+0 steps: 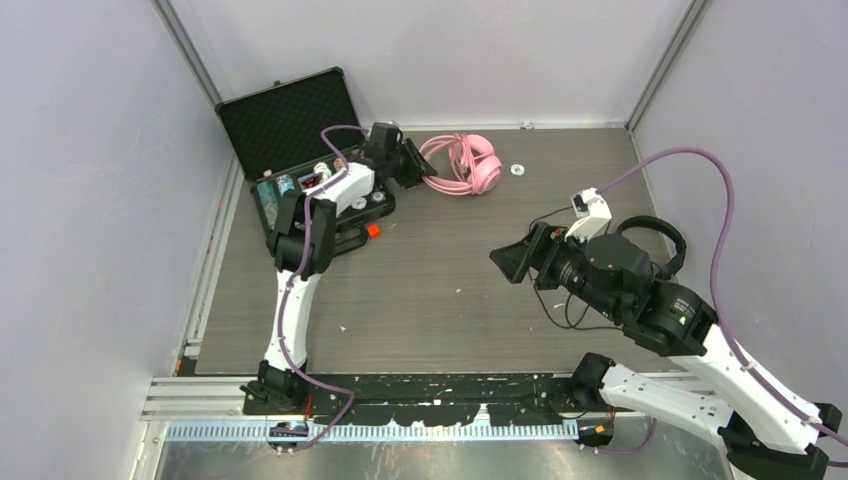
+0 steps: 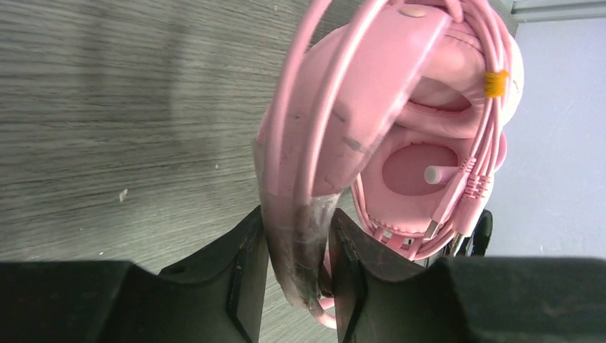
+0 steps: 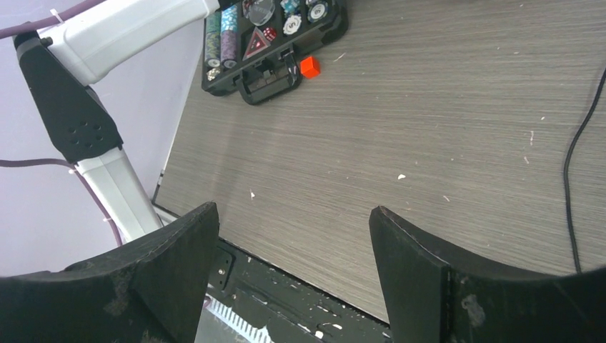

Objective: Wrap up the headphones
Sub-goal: Place the headphones at the corner of the board, then pick up the headphones from the corner of the board.

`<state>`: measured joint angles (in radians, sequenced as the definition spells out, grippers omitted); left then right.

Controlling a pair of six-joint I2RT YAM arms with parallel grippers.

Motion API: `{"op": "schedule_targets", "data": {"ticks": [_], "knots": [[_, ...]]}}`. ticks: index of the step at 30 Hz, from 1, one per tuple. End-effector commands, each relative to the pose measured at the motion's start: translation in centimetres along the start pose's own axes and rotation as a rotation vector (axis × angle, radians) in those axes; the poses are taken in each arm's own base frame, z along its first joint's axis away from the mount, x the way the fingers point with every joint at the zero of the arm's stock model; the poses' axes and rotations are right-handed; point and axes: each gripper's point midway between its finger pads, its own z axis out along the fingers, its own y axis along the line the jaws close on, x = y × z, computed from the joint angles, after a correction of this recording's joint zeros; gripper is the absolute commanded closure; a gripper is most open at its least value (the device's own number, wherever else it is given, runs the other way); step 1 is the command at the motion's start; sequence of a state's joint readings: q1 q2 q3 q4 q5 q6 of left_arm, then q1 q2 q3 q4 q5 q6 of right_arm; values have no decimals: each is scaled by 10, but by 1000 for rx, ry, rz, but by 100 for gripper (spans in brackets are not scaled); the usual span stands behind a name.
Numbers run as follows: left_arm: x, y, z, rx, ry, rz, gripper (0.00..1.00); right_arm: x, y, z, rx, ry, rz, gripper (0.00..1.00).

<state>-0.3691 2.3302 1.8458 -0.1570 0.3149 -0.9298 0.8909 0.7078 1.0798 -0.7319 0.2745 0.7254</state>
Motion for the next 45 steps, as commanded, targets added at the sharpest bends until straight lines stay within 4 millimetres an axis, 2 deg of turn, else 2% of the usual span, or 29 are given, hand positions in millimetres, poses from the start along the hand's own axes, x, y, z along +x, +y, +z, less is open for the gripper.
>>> {"op": "schedule_targets", "data": {"ticks": [1, 6, 12, 14, 16, 21, 24, 28, 32, 36, 40, 42, 45], "knots": [[-24, -33, -25, 56, -43, 63, 62, -5, 14, 5, -45, -23, 57, 18], [-26, -38, -33, 50, -40, 69, 54, -3, 7, 9, -9, -38, 155, 14], [-30, -50, -48, 59, -30, 77, 45, 0, -19, 17, 125, -108, 387, 12], [-32, -57, -56, 71, -32, 84, 42, 2, -31, 18, 192, -124, 456, 11], [-35, -69, -69, 87, -28, 98, 34, 9, -39, 19, 251, -108, 516, 11], [-41, -88, -100, 73, -24, 133, 27, 17, -38, 17, 359, -42, 653, 11], [-42, -95, -118, 67, -23, 131, 1, 17, -42, 16, 424, -50, 718, 12], [-44, -95, -141, 21, -27, 180, 0, 12, -56, 20, 505, -126, 763, 12], [-48, -95, -180, -48, -52, 292, 0, -5, -70, 25, 573, -251, 758, 13], [-43, -94, -237, -113, -75, 447, 0, -29, -79, 37, 648, -339, 660, 21], [-13, -75, -289, -149, -47, 581, 0, -43, -101, 59, 782, -326, 525, 22], [6, -66, -321, -145, -55, 636, 0, -43, -125, 73, 872, -290, 492, 23], [37, -46, -347, -127, -63, 657, 0, -47, -165, 84, 973, -261, 478, 27]]}}
